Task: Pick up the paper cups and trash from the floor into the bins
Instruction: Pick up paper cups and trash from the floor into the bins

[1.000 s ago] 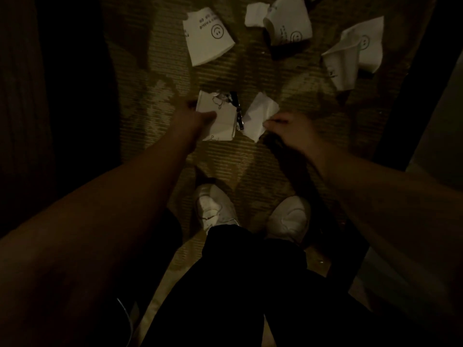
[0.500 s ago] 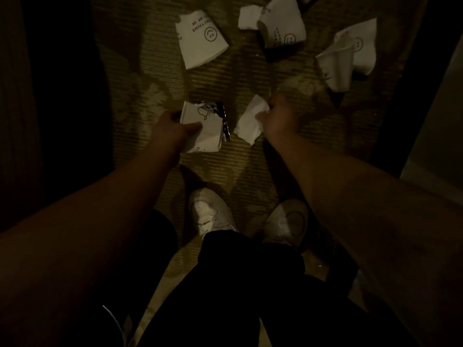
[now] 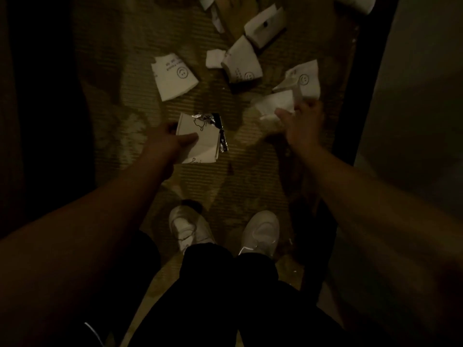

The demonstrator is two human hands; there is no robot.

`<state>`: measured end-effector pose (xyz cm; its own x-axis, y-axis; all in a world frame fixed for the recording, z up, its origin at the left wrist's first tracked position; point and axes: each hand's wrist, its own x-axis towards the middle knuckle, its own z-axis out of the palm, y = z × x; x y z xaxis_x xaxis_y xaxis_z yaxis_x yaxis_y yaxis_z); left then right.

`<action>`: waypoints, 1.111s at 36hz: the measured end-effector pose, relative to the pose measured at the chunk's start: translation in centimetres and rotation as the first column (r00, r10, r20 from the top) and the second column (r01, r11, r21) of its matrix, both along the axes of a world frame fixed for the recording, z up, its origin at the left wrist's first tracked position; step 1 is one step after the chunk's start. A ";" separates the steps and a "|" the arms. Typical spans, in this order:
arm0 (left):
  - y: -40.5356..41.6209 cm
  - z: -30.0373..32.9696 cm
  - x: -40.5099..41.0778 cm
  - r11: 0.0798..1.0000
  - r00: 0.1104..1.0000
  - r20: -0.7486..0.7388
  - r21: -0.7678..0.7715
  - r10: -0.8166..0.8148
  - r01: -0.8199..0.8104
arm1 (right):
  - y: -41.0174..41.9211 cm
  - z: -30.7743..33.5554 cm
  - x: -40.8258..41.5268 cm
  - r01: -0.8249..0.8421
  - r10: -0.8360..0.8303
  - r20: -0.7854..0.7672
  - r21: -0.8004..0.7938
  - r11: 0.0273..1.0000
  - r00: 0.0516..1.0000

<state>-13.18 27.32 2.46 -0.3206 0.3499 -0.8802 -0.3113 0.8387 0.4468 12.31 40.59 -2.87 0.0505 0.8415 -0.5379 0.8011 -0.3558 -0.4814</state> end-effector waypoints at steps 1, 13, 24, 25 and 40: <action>0.4 0.1 0.2 1.000 1.000 0.006 0.001 -0.003 0.003 | 0.8 -0.3 0.4 0.028 -0.028 0.010 0.035 0.999 1.000; 5.3 -0.7 2.2 0.999 0.999 0.034 0.028 -0.030 0.029 | 4.0 -2.0 0.3 -0.020 0.018 0.017 0.131 0.991 1.000; 7.6 0.4 3.6 0.999 0.997 0.062 0.039 -0.037 0.035 | 5.1 -0.5 3.8 0.191 -0.203 -0.142 -0.088 0.978 0.969; 7.8 0.5 3.7 0.999 0.997 0.069 0.043 -0.036 0.033 | 5.4 -0.6 4.2 0.213 -0.229 -0.153 -0.113 0.970 0.961; 9.6 -0.6 3.4 0.995 0.998 0.041 0.084 -0.053 0.050 | 8.6 -2.8 2.8 0.455 -0.551 -0.135 -0.423 0.783 0.823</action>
